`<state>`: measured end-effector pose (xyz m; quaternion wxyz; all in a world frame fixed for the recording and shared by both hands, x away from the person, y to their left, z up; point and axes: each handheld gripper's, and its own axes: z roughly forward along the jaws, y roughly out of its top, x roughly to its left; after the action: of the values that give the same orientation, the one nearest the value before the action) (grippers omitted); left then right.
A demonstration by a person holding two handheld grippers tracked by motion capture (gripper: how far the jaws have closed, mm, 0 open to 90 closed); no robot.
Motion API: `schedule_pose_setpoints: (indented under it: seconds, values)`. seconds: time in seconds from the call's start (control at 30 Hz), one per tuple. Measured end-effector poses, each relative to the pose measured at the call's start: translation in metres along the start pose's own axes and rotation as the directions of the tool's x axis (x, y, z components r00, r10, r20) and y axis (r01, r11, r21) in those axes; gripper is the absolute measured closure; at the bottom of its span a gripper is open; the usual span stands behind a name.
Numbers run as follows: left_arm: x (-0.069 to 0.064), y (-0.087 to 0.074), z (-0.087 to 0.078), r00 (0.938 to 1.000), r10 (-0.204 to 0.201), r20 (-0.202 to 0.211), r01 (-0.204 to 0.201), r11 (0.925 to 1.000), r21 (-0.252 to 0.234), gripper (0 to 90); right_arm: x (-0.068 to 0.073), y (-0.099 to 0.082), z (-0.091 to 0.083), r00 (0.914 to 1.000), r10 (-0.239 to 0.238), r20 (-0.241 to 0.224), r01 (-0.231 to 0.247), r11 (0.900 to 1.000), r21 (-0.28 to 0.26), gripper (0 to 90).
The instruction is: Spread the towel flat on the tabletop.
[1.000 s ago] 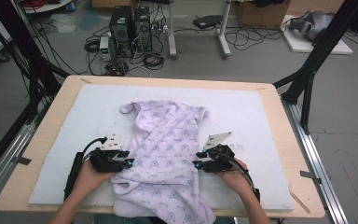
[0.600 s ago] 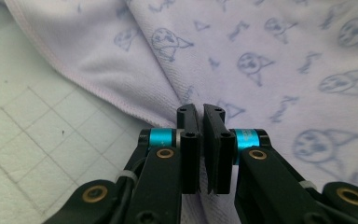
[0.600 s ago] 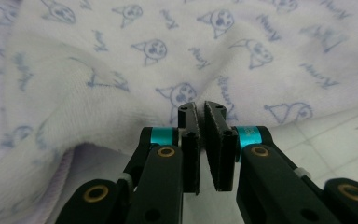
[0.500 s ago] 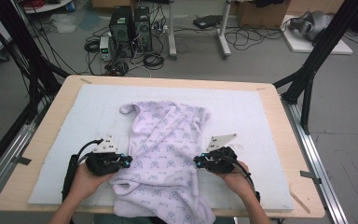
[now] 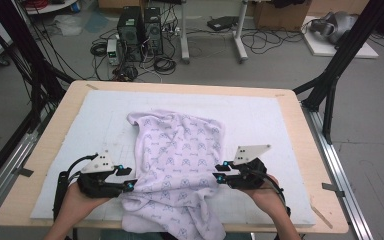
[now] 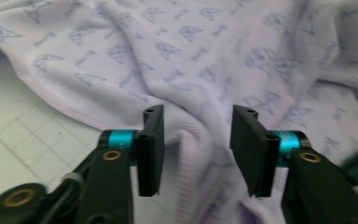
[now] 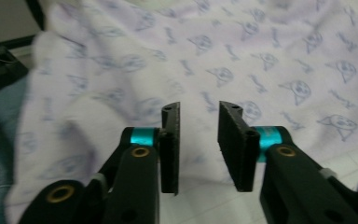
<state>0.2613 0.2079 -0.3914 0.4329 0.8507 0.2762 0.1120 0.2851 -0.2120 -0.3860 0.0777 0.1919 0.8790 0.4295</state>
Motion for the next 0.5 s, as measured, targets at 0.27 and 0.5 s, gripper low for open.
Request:
schedule_pose_setpoints:
  seconds: [0.27,0.5]
  values:
    - [0.027,-0.003,0.050,0.9978,-0.031,-0.058,0.039,0.9906,0.131,58.5,-0.017,-0.014,0.051,0.9987,0.050,-0.006,-0.049,0.9865,0.156,61.4]
    - [0.021,-0.007,0.056,0.9990,0.009,-0.043,-0.001,0.9833,0.182,86.4,-0.015,-0.019,0.056,0.9980,0.049,-0.040,-0.042,0.9863,0.159,86.6]
